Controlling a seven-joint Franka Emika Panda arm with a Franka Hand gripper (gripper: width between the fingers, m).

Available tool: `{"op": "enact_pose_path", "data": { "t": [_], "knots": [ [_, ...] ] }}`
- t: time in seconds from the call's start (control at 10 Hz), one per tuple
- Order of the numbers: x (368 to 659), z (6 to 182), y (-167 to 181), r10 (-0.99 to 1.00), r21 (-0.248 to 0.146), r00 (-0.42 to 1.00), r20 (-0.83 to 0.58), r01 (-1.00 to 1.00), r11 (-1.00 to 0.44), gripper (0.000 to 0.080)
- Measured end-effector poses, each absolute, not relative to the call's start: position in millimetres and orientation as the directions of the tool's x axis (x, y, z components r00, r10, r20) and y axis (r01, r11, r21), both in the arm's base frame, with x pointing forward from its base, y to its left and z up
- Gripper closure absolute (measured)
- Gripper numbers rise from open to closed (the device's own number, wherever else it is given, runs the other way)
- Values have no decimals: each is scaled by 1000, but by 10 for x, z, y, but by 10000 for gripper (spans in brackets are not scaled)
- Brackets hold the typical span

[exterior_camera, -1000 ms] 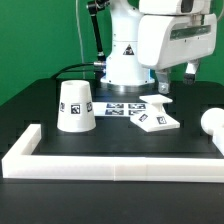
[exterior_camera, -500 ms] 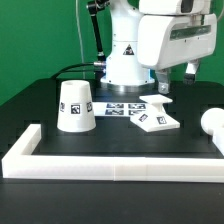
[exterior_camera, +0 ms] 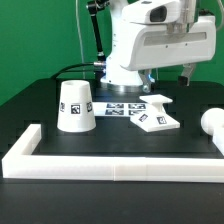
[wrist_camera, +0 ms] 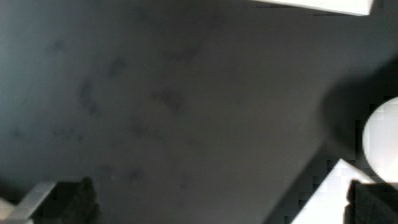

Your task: Assemble lamp

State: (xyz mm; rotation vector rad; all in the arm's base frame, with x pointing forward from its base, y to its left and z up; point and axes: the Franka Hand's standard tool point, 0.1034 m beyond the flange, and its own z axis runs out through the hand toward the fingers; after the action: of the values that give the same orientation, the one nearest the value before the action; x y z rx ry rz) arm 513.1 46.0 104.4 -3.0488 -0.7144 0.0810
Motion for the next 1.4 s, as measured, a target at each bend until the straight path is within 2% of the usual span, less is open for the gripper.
{"op": "enact_pose_path", "data": {
  "t": [0.3, 0.5, 0.7, 0.9, 1.4],
  "knots": [
    [5123, 1039, 501, 243, -21, 969, -51, 242, -970, 100],
    [5065, 1047, 512, 256, -21, 965, -48, 255, -967, 100],
    [4791, 1041, 550, 307, -14, 952, -16, 306, -952, 100],
    [4620, 955, 541, 350, -12, 937, -3, 350, -937, 100],
    [4606, 941, 539, 356, -13, 935, -5, 355, -935, 100]
  ]
}}
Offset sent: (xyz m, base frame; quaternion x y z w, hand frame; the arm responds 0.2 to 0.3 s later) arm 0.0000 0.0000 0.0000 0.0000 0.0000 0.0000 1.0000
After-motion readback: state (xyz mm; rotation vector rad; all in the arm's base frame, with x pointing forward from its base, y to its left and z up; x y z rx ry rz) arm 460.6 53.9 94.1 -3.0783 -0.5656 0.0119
